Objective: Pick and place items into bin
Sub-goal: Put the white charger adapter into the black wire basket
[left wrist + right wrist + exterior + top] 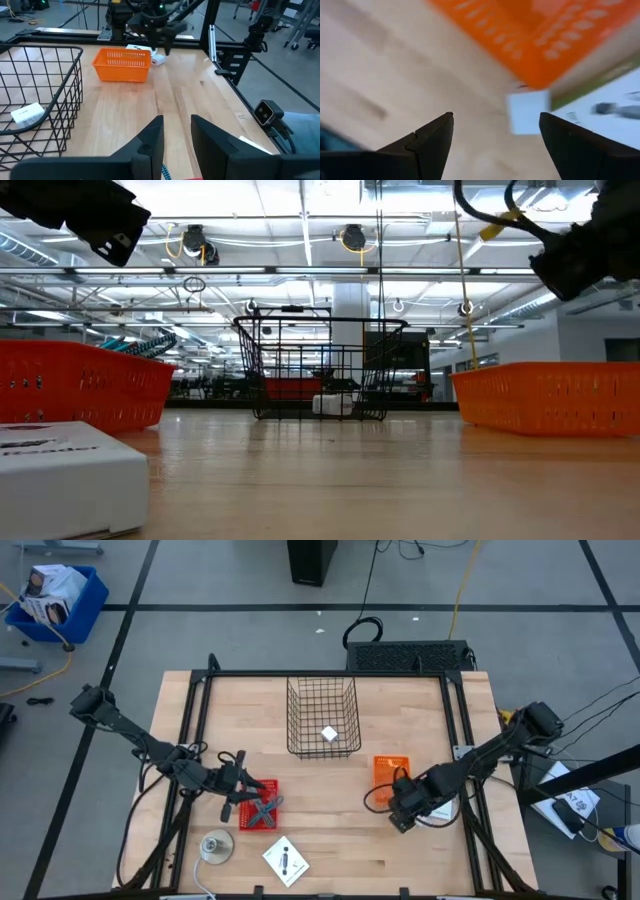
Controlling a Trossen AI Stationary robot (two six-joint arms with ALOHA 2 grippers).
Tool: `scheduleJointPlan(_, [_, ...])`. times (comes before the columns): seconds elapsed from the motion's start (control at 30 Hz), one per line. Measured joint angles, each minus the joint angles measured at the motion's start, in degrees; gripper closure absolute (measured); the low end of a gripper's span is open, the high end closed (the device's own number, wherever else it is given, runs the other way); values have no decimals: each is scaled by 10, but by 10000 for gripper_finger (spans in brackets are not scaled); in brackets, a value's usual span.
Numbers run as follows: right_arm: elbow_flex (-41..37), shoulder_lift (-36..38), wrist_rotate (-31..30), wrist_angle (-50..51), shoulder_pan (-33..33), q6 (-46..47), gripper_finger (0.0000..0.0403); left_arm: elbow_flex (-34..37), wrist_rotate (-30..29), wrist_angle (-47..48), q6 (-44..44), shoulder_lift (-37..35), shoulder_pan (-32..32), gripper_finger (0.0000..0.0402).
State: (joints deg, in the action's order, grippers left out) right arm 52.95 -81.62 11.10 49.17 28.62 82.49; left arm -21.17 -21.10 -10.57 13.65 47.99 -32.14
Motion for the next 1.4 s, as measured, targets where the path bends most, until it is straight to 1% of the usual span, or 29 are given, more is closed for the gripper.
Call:
scheduleJointPlan(0.1, [0, 0, -36, 40, 4, -15, 117, 0, 0, 0, 1, 0, 0, 300])
scheduleJointPlan(0.27, [0, 0, -37, 23, 6, -16, 117, 0, 0, 0, 3, 0, 0, 300])
scheduleJointPlan(0.47, [0, 0, -53, 46, 19, -8, 117, 0, 0, 0, 3, 0, 0, 300])
scheduleJointPlan(0.6, [-12, 0, -51, 47, 27, 8, 117, 0, 0, 0, 3, 0, 0, 300])
scheduleJointPlan(0.77, [-43, 0, -49, 11, 37, 8, 117, 0, 0, 0, 3, 0, 0, 300])
scheduleJointPlan(0.97, [-86, 1, -17, -60, 37, 33, 117, 0, 0, 0, 3, 0, 0, 300])
scheduleJointPlan(1.1, [-112, 2, -7, -84, 37, 50, 117, 0, 0, 0, 4, 0, 0, 300])
scheduleJointPlan(1.27, [-116, 2, -6, -88, 37, 62, 117, 0, 0, 0, 4, 0, 0, 300])
scheduleJointPlan(1.4, [-117, 1, -2, -117, 38, 74, 117, 0, 0, 0, 4, 0, 0, 300])
